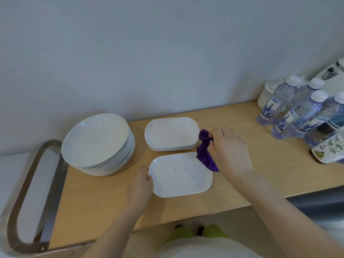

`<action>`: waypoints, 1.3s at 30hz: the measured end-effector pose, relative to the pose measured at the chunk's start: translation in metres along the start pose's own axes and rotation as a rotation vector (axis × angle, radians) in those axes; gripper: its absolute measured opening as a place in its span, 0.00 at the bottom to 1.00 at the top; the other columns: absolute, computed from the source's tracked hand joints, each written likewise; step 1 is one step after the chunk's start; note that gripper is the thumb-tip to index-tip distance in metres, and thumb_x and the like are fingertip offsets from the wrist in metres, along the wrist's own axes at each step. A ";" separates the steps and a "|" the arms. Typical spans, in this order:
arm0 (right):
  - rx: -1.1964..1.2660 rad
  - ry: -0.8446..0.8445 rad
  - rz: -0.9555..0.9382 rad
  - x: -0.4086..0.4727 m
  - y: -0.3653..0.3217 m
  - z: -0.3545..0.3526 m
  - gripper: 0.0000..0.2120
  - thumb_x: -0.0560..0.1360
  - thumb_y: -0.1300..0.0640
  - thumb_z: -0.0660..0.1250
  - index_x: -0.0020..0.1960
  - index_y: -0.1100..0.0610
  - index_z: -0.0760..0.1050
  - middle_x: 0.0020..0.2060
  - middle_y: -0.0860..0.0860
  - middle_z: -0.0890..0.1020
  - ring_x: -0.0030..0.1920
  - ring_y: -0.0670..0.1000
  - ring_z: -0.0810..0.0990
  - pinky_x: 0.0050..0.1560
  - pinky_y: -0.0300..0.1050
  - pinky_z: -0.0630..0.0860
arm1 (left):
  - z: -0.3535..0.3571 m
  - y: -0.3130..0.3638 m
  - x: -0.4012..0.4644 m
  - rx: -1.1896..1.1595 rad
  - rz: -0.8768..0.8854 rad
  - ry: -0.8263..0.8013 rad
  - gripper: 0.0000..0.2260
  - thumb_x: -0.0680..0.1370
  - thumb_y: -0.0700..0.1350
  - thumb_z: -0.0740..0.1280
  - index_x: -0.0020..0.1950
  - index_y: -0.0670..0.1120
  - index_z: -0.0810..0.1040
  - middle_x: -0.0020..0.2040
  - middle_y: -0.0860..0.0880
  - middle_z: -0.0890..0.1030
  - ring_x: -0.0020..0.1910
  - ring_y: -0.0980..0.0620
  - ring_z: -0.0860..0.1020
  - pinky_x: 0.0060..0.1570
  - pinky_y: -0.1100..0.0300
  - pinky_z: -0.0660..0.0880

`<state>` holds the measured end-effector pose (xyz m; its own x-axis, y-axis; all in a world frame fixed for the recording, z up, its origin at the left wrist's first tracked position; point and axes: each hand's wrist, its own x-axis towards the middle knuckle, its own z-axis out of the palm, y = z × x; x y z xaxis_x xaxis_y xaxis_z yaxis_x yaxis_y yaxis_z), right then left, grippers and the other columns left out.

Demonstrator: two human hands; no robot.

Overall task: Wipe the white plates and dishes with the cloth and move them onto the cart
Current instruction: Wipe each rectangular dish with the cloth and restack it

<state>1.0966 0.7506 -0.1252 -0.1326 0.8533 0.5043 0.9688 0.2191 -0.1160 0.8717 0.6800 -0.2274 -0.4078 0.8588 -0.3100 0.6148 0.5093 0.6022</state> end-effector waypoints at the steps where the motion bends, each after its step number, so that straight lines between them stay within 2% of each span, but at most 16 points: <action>1: 0.026 0.003 -0.018 0.000 -0.008 -0.002 0.09 0.60 0.72 0.69 0.37 0.63 0.76 0.29 0.56 0.75 0.29 0.59 0.74 0.32 0.47 0.68 | 0.000 0.000 0.000 -0.010 0.006 -0.007 0.15 0.78 0.43 0.58 0.63 0.55 0.71 0.45 0.57 0.77 0.46 0.52 0.76 0.47 0.50 0.77; 7: 0.110 -0.133 -0.184 -0.024 -0.057 0.028 0.10 0.58 0.67 0.75 0.36 0.59 0.77 0.29 0.53 0.76 0.29 0.55 0.75 0.29 0.44 0.69 | -0.002 -0.001 -0.002 -0.068 0.037 -0.013 0.17 0.77 0.41 0.58 0.62 0.56 0.75 0.42 0.61 0.77 0.44 0.56 0.76 0.40 0.57 0.74; 12: 0.170 -0.335 -0.311 -0.056 -0.086 0.064 0.11 0.58 0.56 0.78 0.36 0.49 0.78 0.32 0.44 0.79 0.35 0.47 0.78 0.38 0.40 0.73 | -0.002 -0.002 -0.001 -0.087 0.040 -0.017 0.17 0.78 0.41 0.59 0.64 0.55 0.75 0.46 0.56 0.80 0.45 0.53 0.78 0.37 0.57 0.74; 15: 0.185 -0.477 -0.319 -0.076 -0.086 0.077 0.11 0.64 0.52 0.75 0.46 0.46 0.80 0.49 0.42 0.82 0.52 0.46 0.80 0.55 0.49 0.75 | -0.002 -0.002 0.000 -0.082 0.031 -0.020 0.17 0.78 0.42 0.60 0.66 0.53 0.74 0.49 0.54 0.81 0.47 0.53 0.78 0.38 0.58 0.74; 17: 0.176 -0.644 -0.318 -0.088 -0.080 0.083 0.16 0.72 0.53 0.68 0.60 0.46 0.76 0.66 0.44 0.74 0.67 0.48 0.71 0.65 0.59 0.66 | -0.001 -0.001 0.001 -0.081 0.018 -0.023 0.17 0.78 0.42 0.59 0.66 0.53 0.74 0.50 0.52 0.81 0.47 0.52 0.78 0.41 0.56 0.76; 19: 0.162 -0.715 -0.307 -0.092 -0.070 0.086 0.24 0.76 0.55 0.62 0.71 0.45 0.65 0.74 0.45 0.62 0.74 0.48 0.60 0.70 0.59 0.58 | -0.001 -0.002 0.001 -0.089 0.017 -0.022 0.17 0.77 0.42 0.60 0.64 0.55 0.74 0.47 0.53 0.81 0.45 0.51 0.78 0.42 0.54 0.77; 20: 0.146 -0.721 -0.290 -0.093 -0.066 0.084 0.26 0.76 0.55 0.64 0.72 0.44 0.63 0.74 0.45 0.61 0.75 0.49 0.59 0.70 0.58 0.59 | -0.001 -0.001 0.000 -0.094 0.018 -0.019 0.17 0.77 0.42 0.60 0.62 0.57 0.75 0.44 0.54 0.80 0.43 0.52 0.78 0.40 0.54 0.76; 21: 0.122 -0.697 -0.269 -0.091 -0.062 0.081 0.28 0.73 0.54 0.69 0.70 0.44 0.67 0.73 0.47 0.66 0.73 0.52 0.63 0.67 0.57 0.65 | -0.001 -0.001 -0.001 -0.099 0.020 -0.016 0.16 0.76 0.43 0.60 0.61 0.58 0.75 0.41 0.55 0.79 0.42 0.52 0.77 0.37 0.55 0.74; 23: 0.070 -0.654 -0.187 -0.089 -0.051 0.072 0.29 0.62 0.50 0.79 0.62 0.45 0.77 0.63 0.51 0.78 0.62 0.58 0.77 0.53 0.53 0.78 | -0.001 -0.001 -0.002 -0.123 0.031 -0.020 0.16 0.75 0.42 0.60 0.53 0.64 0.75 0.36 0.56 0.76 0.38 0.53 0.75 0.33 0.57 0.71; 24: 0.051 -0.650 -0.141 -0.088 -0.044 0.069 0.30 0.62 0.48 0.79 0.63 0.45 0.77 0.62 0.51 0.79 0.59 0.58 0.79 0.49 0.51 0.80 | -0.001 -0.001 -0.002 -0.141 0.037 -0.020 0.16 0.75 0.42 0.60 0.48 0.65 0.74 0.34 0.55 0.75 0.36 0.54 0.74 0.33 0.57 0.71; 28: 0.067 -0.645 -0.067 -0.088 -0.021 0.079 0.28 0.79 0.44 0.58 0.76 0.46 0.54 0.74 0.51 0.62 0.71 0.52 0.65 0.67 0.47 0.66 | -0.004 0.002 -0.003 -0.197 0.028 -0.029 0.18 0.74 0.40 0.60 0.44 0.67 0.73 0.35 0.57 0.79 0.38 0.57 0.76 0.35 0.59 0.73; 31: 0.113 -0.645 -0.001 -0.078 -0.023 0.090 0.30 0.80 0.45 0.57 0.78 0.51 0.49 0.75 0.51 0.61 0.73 0.50 0.61 0.71 0.43 0.60 | -0.006 0.002 -0.002 -0.271 0.039 -0.048 0.22 0.74 0.38 0.60 0.42 0.69 0.75 0.38 0.64 0.81 0.41 0.58 0.78 0.38 0.61 0.74; 34: 0.136 -0.673 -0.039 -0.067 -0.039 0.098 0.30 0.81 0.48 0.56 0.78 0.52 0.48 0.75 0.51 0.59 0.74 0.50 0.58 0.73 0.43 0.51 | -0.008 0.000 0.001 -0.294 0.045 -0.060 0.22 0.73 0.35 0.61 0.45 0.65 0.79 0.37 0.59 0.82 0.39 0.55 0.77 0.37 0.63 0.72; 36: 0.133 -0.632 -0.106 -0.064 -0.053 0.098 0.30 0.79 0.50 0.62 0.76 0.54 0.56 0.73 0.53 0.64 0.73 0.52 0.62 0.73 0.45 0.54 | -0.009 -0.001 0.004 -0.294 0.038 -0.068 0.21 0.73 0.34 0.61 0.50 0.59 0.82 0.36 0.56 0.81 0.38 0.52 0.76 0.37 0.61 0.74; 38: 0.119 -0.551 -0.192 -0.063 -0.067 0.097 0.32 0.66 0.51 0.78 0.67 0.57 0.73 0.63 0.52 0.78 0.64 0.51 0.75 0.66 0.50 0.70 | -0.009 -0.002 0.006 -0.288 0.035 -0.075 0.19 0.73 0.33 0.61 0.54 0.54 0.82 0.38 0.53 0.82 0.39 0.49 0.78 0.41 0.54 0.78; 39: 0.088 -0.548 -0.247 -0.063 -0.073 0.096 0.33 0.61 0.53 0.80 0.64 0.57 0.76 0.60 0.50 0.80 0.63 0.50 0.76 0.64 0.53 0.73 | -0.009 -0.002 0.006 -0.285 0.038 -0.076 0.19 0.74 0.33 0.61 0.55 0.53 0.82 0.38 0.53 0.82 0.40 0.49 0.79 0.42 0.52 0.78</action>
<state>1.0139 0.7262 -0.2304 -0.4628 0.8863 0.0143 0.8776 0.4604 -0.1334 0.8618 0.6837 -0.2239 -0.3297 0.8840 -0.3315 0.4100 0.4504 0.7932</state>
